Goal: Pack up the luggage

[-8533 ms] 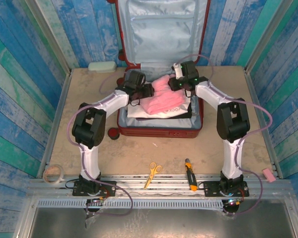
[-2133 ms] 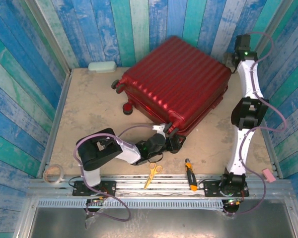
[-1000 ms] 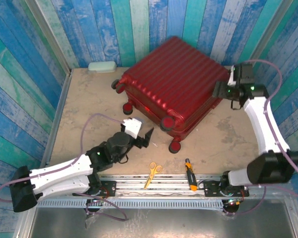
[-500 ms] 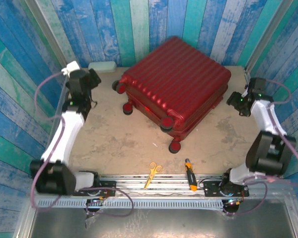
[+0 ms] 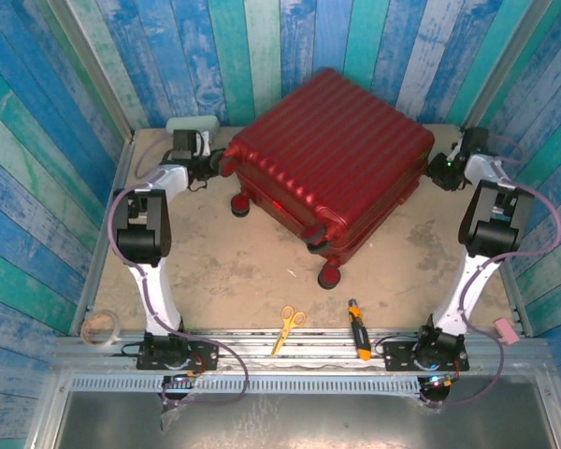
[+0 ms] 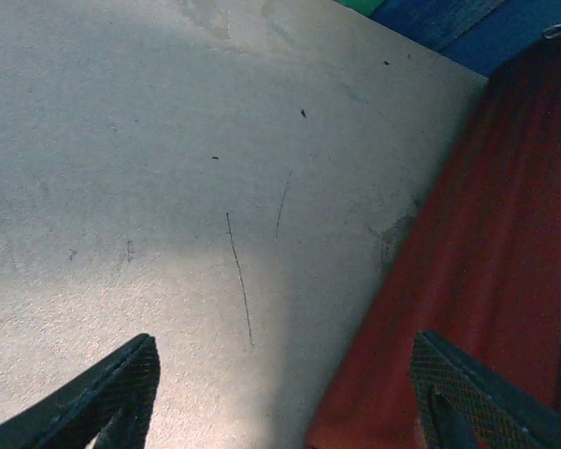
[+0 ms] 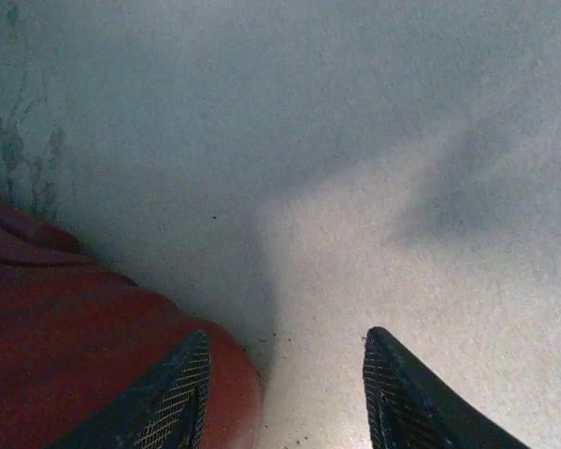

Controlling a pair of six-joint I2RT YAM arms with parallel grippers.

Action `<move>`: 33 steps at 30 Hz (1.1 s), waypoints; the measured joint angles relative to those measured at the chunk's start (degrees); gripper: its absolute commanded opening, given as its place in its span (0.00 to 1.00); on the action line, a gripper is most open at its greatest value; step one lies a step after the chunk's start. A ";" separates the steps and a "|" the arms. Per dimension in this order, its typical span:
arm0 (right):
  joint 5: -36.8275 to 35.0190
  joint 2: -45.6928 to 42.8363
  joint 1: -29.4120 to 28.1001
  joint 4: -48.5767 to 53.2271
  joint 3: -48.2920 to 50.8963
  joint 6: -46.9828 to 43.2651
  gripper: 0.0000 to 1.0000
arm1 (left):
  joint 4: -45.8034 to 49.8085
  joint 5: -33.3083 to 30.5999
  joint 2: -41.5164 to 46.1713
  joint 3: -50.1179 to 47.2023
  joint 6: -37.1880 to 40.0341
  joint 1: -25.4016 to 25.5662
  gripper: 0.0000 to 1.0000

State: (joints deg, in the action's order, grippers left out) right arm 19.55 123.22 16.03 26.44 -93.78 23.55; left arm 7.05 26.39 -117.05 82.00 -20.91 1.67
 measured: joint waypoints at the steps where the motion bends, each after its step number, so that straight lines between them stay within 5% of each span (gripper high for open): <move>1: -0.17 0.07 -0.20 -0.24 0.00 0.04 0.47 | -0.22 0.76 0.00 0.00 0.46 -0.15 0.74; 8: 0.87 3.34 -1.29 -4.46 -1.42 1.49 0.45 | -4.46 1.11 0.17 -3.93 3.98 0.59 0.73; 15: 4.63 10.64 -4.59 -11.17 -7.06 1.27 0.44 | -16.24 -1.90 8.79 -27.23 0.74 3.06 0.69; 25: 11.45 11.96 -10.19 -15.50 -11.56 1.05 0.54 | -10.99 -7.87 29.09 -41.35 0.92 19.93 0.68; 33: 7.06 9.35 -12.52 -9.75 -11.15 -4.74 0.66 | -5.07 -16.41 40.89 -45.72 0.72 22.32 0.75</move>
State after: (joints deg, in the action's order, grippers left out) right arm 26.61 132.57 3.51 16.69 -104.92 18.81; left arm 1.98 9.98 -76.16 36.27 -20.18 23.99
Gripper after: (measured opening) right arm 0.633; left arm 0.738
